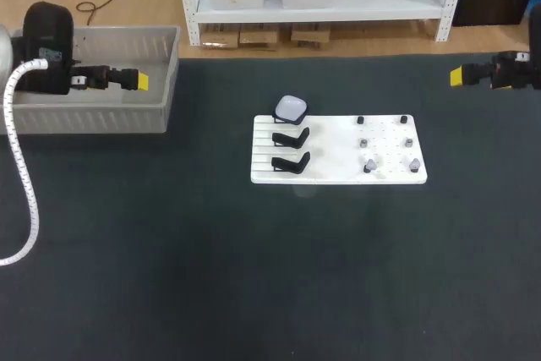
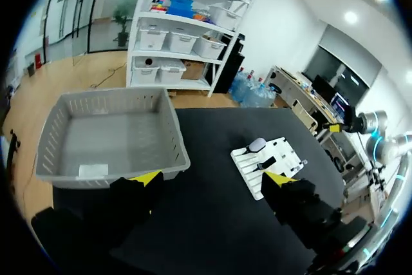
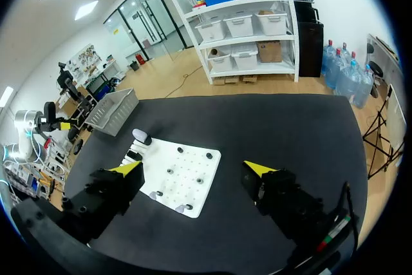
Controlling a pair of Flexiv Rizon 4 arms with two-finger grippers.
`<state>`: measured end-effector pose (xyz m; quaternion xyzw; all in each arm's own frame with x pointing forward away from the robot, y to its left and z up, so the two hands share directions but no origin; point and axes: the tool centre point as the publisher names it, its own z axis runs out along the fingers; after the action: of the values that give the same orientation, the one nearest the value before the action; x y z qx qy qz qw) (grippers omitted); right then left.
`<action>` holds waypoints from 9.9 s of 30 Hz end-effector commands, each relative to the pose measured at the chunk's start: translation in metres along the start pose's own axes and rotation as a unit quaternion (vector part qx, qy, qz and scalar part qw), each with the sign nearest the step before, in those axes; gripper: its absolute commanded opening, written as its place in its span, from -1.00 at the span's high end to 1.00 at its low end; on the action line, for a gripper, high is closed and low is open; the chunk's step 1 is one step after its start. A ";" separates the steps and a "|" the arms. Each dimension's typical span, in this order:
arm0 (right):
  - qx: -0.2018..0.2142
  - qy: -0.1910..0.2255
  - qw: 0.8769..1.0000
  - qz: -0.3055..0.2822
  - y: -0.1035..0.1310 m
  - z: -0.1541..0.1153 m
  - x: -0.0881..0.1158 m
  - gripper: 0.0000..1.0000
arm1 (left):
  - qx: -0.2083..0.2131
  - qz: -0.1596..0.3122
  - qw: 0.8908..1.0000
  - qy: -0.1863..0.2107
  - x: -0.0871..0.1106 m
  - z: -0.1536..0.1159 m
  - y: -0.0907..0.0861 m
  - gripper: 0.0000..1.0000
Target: Pick up each earbud case from the left stands, insert the matching earbuds, close the lid, and place the case in the box.
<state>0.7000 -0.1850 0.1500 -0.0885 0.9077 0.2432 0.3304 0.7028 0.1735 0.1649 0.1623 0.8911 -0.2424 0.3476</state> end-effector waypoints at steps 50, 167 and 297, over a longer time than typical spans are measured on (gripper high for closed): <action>0.000 0.000 1.000 0.000 0.000 0.000 0.000 -1.00 | 0.193 0.357 0.913 0.049 -0.023 0.066 -0.029 -1.00; 0.000 0.000 1.000 0.000 0.000 0.000 0.000 -1.00 | 0.374 0.408 0.833 0.020 0.003 0.286 -0.099 -0.30; 0.000 0.000 1.000 0.000 0.000 0.000 0.000 -1.00 | 0.420 0.325 0.816 -0.228 -0.040 0.125 -0.185 1.00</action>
<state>0.7000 -0.1850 0.1500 -0.0885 0.9077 0.2432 0.3304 0.7167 -0.0528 0.1720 0.5159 0.4911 -0.4995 0.4931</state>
